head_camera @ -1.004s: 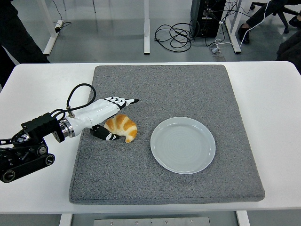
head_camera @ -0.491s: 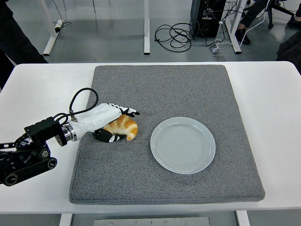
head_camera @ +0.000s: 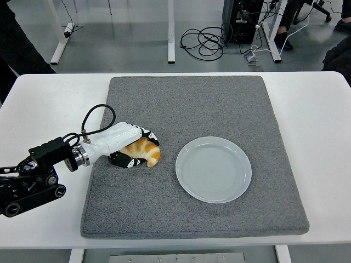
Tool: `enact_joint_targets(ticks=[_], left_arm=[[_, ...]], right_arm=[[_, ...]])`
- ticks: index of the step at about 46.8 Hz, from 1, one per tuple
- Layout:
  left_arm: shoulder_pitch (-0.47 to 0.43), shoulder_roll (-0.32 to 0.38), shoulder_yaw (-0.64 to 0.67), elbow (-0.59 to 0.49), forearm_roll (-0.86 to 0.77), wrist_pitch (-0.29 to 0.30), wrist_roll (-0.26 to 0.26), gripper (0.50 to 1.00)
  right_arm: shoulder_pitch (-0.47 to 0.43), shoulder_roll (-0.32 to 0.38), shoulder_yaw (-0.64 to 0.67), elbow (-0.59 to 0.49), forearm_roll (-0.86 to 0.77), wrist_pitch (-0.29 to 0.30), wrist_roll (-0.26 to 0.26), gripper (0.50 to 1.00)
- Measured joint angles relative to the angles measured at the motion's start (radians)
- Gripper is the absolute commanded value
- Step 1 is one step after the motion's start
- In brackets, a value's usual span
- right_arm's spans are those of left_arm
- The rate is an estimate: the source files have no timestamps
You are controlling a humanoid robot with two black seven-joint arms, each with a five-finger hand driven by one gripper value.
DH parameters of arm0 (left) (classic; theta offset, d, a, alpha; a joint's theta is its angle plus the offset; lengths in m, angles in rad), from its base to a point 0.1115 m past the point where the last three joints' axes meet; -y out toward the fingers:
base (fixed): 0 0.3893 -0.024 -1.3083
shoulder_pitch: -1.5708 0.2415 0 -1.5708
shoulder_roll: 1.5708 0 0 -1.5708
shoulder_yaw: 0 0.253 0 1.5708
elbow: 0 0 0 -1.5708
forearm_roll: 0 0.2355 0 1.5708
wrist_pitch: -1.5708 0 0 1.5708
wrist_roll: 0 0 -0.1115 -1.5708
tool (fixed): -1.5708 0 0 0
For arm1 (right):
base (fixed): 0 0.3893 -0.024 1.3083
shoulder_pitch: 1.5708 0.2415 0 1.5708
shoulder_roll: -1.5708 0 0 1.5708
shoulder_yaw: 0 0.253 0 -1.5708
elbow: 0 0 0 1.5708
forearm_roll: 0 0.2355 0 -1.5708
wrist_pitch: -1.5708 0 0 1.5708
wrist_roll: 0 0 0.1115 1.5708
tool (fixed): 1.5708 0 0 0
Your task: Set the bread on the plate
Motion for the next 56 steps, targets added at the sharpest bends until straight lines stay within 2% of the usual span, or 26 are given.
enact_joint_targets(ticks=[10,25,29,40,56], left_arm=[[-0.059,0.01,-0.005,-0.001,-0.01,-0.002,-0.003,0.5],[-0.282,0.056,0.0,-0.001,-0.096,-0.005,-0.002,0.5],[-0.318,0.06,0.001,-0.001,-0.097,-0.011,-0.002,0.5],[-0.374,0.068,0.001,0.0,-0.098,-0.018,-0.002,0.5],[-0.394,0.07,-0.004,0.007,-0.099,-0.022,-0.001,0.5]], right_arm=[[0.0,0.0,0.0,0.0,0.0,0.0,0.0,1.0],[0.0,0.0,0.0,0.0,0.0,0.0,0.0,1.0],[0.0,0.0,0.0,0.0,0.0,0.0,0.0,1.0],[0.0,0.0,0.0,0.0,0.0,0.0,0.0,1.0],[0.0,0.0,0.0,0.0,0.0,0.0,0.0,1.0]])
